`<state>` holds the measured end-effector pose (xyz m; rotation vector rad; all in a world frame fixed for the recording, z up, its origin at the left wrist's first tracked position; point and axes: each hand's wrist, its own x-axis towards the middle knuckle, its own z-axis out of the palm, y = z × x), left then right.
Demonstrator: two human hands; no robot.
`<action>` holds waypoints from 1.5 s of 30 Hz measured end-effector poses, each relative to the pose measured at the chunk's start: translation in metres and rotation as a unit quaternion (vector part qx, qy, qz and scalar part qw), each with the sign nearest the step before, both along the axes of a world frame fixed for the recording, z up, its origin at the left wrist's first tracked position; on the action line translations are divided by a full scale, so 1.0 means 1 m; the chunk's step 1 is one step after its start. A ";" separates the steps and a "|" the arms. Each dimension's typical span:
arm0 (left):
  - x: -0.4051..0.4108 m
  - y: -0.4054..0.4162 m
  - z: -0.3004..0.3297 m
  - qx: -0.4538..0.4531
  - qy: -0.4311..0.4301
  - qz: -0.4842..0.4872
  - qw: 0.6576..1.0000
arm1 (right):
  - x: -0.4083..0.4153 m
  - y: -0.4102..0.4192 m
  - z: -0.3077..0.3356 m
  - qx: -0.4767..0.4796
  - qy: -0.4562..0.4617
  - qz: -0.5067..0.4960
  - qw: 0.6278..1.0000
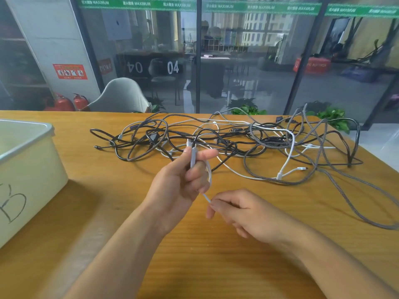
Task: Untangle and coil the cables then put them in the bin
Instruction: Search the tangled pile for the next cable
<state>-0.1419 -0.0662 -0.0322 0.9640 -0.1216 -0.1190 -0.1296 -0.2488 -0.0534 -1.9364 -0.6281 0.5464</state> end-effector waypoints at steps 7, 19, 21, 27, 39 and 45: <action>-0.004 0.003 0.004 0.014 -0.023 -0.052 0.998 | 0.007 0.001 0.000 0.209 0.094 -0.156 0.961; -0.009 -0.001 0.004 0.031 -0.022 -0.114 0.993 | 0.006 0.003 -0.003 0.295 0.185 -0.150 0.925; -0.009 -0.003 0.002 0.054 -0.011 -0.108 0.993 | 0.005 0.004 -0.004 0.281 0.165 -0.147 0.934; -0.007 -0.003 0.002 0.108 0.000 -0.039 0.993 | 0.006 0.003 0.000 0.285 0.151 -0.124 0.938; -0.008 -0.006 -0.002 0.209 -0.021 0.005 0.978 | 0.005 0.005 -0.009 0.239 0.076 -0.105 0.962; -0.004 -0.016 -0.007 0.242 -0.024 0.104 0.964 | 0.006 0.011 -0.015 0.253 0.077 -0.143 0.954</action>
